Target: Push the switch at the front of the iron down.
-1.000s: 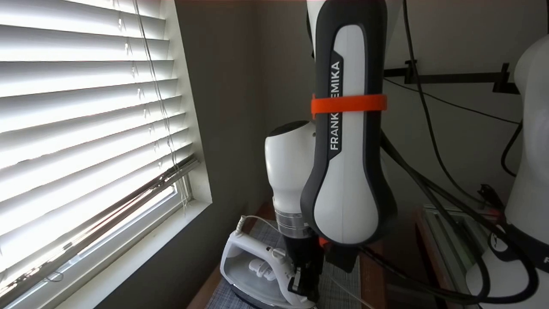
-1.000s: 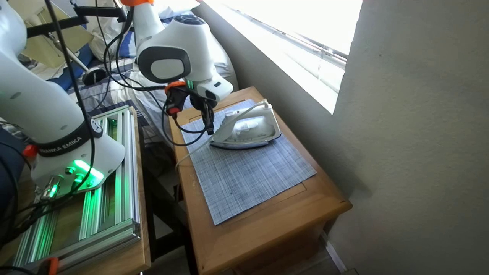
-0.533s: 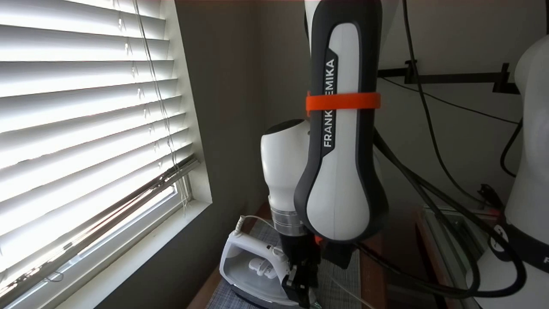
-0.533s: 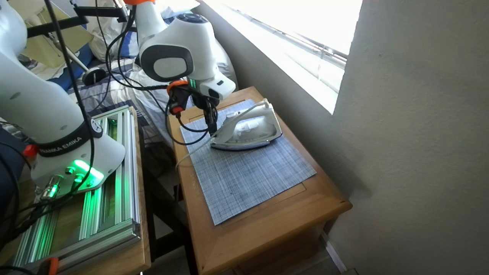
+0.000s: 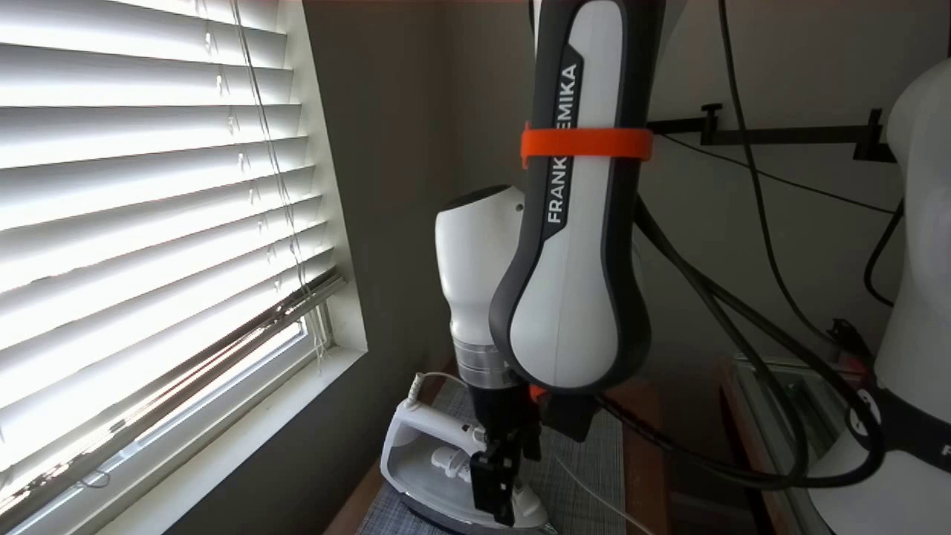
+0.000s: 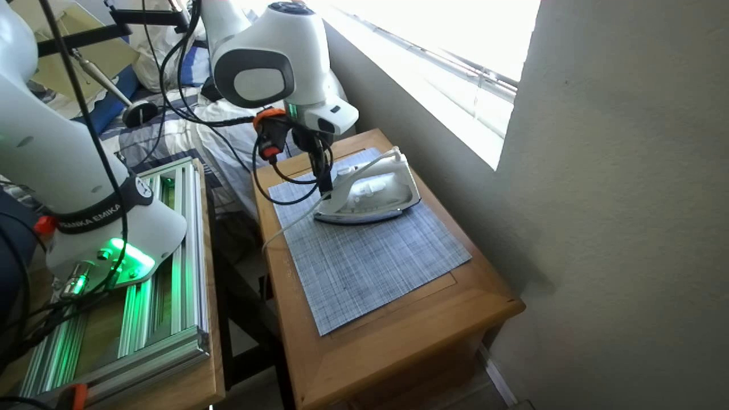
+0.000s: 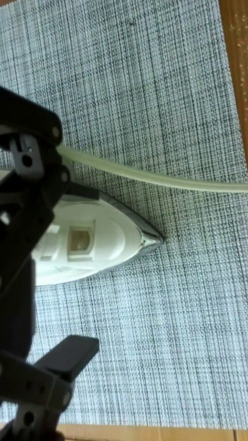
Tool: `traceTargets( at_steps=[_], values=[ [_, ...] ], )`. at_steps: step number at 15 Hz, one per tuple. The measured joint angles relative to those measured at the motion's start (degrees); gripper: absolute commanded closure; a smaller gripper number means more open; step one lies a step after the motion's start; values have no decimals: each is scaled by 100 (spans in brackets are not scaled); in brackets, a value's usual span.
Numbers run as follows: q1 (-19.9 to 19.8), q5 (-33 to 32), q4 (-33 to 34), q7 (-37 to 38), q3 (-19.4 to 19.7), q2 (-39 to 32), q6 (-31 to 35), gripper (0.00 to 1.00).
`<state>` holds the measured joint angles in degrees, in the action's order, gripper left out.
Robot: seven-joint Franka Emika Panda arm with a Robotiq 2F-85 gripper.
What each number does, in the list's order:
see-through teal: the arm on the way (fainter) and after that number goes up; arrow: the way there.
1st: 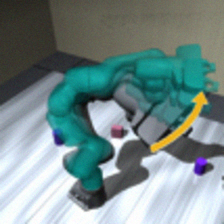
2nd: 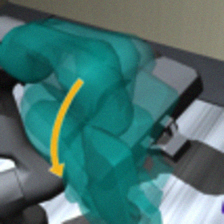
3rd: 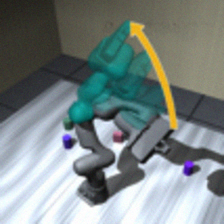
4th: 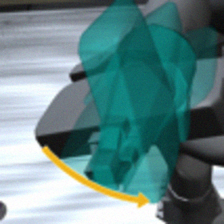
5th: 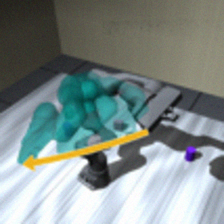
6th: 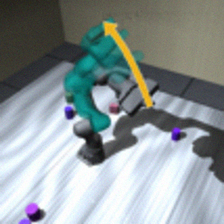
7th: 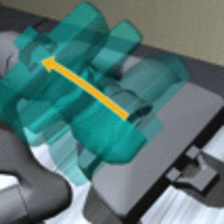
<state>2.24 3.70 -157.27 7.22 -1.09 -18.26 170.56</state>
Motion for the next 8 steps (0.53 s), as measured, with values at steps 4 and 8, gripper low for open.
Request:
traceTargets(
  at_steps=[4, 8],
  values=[
    [587, -399, 19, 235, 731, 273, -269, 0],
    [836, -847, 21, 550, 1127, 571, -446, 0]
  ],
)
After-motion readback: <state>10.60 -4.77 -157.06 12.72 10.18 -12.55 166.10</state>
